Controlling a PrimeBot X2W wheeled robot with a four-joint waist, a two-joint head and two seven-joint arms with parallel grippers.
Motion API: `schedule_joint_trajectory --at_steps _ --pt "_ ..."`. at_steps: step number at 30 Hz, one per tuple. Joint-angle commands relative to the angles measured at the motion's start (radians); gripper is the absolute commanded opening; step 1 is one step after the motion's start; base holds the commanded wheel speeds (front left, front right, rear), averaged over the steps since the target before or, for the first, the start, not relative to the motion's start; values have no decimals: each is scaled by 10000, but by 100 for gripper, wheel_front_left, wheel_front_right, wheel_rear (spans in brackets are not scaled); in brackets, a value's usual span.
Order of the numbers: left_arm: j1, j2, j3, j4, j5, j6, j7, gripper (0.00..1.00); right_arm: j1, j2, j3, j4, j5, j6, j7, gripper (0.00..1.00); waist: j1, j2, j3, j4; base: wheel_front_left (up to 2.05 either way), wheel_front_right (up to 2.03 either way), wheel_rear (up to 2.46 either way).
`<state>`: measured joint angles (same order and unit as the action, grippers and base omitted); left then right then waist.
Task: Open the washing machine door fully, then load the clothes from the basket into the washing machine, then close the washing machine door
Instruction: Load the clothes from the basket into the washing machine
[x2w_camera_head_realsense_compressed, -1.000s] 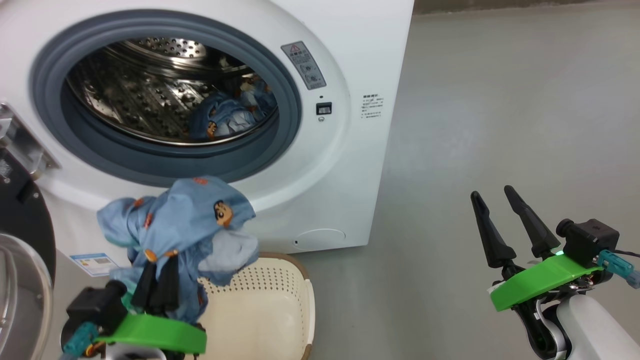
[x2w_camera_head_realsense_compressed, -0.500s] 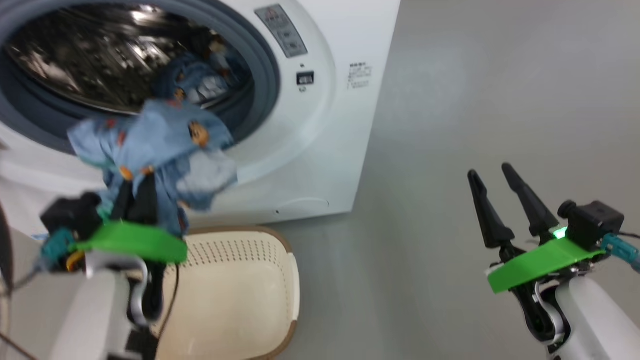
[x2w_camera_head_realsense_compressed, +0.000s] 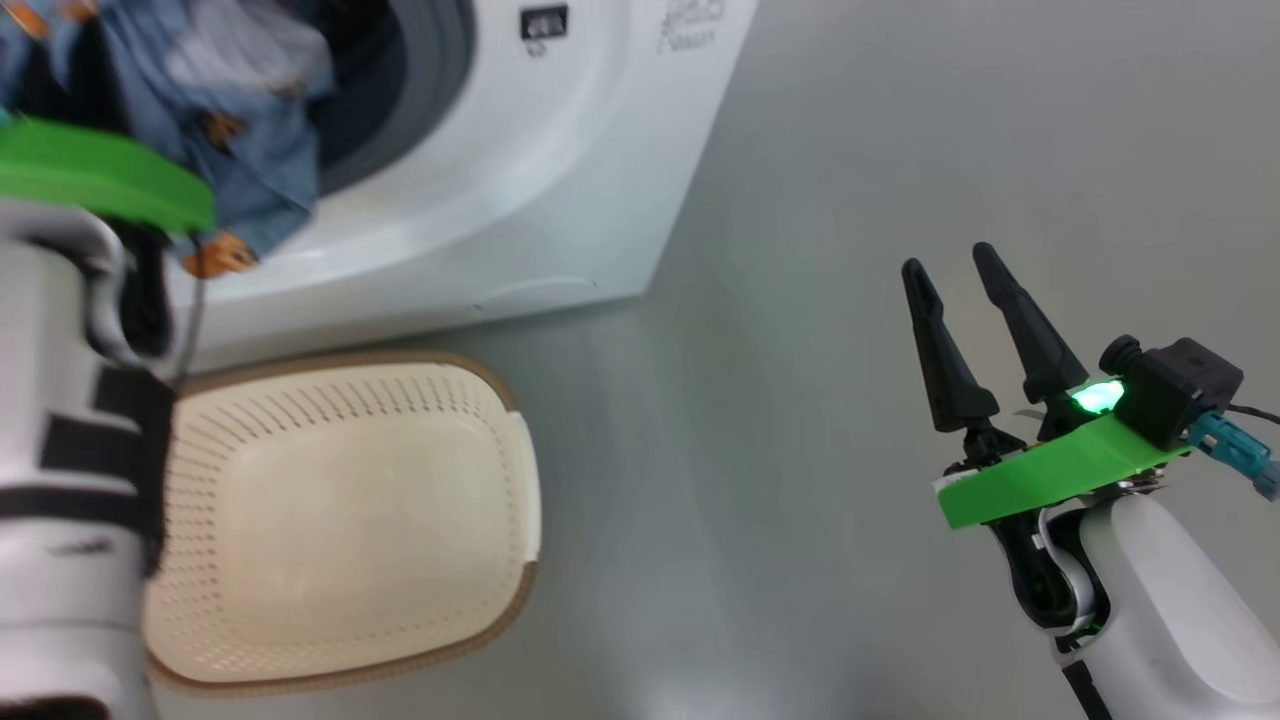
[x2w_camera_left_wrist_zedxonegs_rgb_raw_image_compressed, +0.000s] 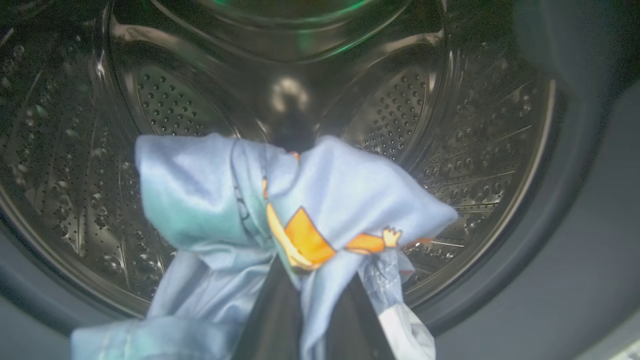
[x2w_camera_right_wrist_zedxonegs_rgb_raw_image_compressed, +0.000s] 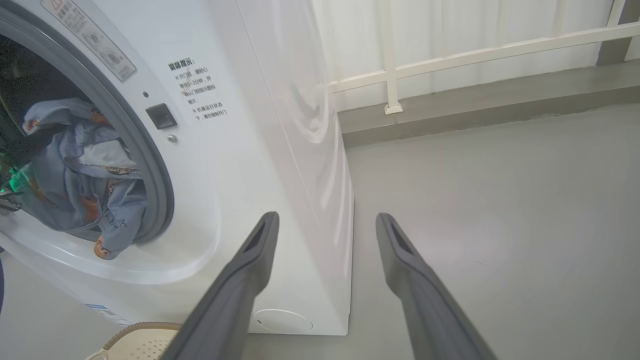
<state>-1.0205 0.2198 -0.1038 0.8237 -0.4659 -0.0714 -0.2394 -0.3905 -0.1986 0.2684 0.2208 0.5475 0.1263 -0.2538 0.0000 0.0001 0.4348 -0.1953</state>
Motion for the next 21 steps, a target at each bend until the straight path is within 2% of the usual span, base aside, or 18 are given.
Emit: schedule_joint_trajectory --at_steps 1,10,15,18,19,20,21 --pt "-634 576 231 120 105 -85 -132 0 -108 20 197 -275 56 44 -80 100 0 -1 1325 -841 0 0 0" --pt "-2984 1246 86 1428 610 -133 -210 0 -362 325 207 -413 67 44 -80 100 0 -1 2484 -1590 0 0 0" --pt "-3419 1365 798 -411 1109 86 -220 0 -422 435 191 -471 70 44 -80 100 0 -1 2794 -1752 0 0 0" --pt "-3208 1176 1170 -692 1349 168 -221 0 -420 472 188 -404 49 44 -80 100 0 -1 2819 -1723 0 0 0" --pt "-3163 1121 1222 -494 1410 216 -221 7 -426 483 208 -370 48 44 -80 100 0 -1 2801 -1700 0 0 0" --pt "-3133 1083 1241 -178 1454 252 -221 62 -434 493 235 -341 47 44 -80 100 0 -1 2779 -1675 0 0 0" --pt "-3134 1047 1251 163 1477 280 -222 100 -449 496 266 -316 51 44 -80 100 0 -1 2758 -1648 0 0 0"
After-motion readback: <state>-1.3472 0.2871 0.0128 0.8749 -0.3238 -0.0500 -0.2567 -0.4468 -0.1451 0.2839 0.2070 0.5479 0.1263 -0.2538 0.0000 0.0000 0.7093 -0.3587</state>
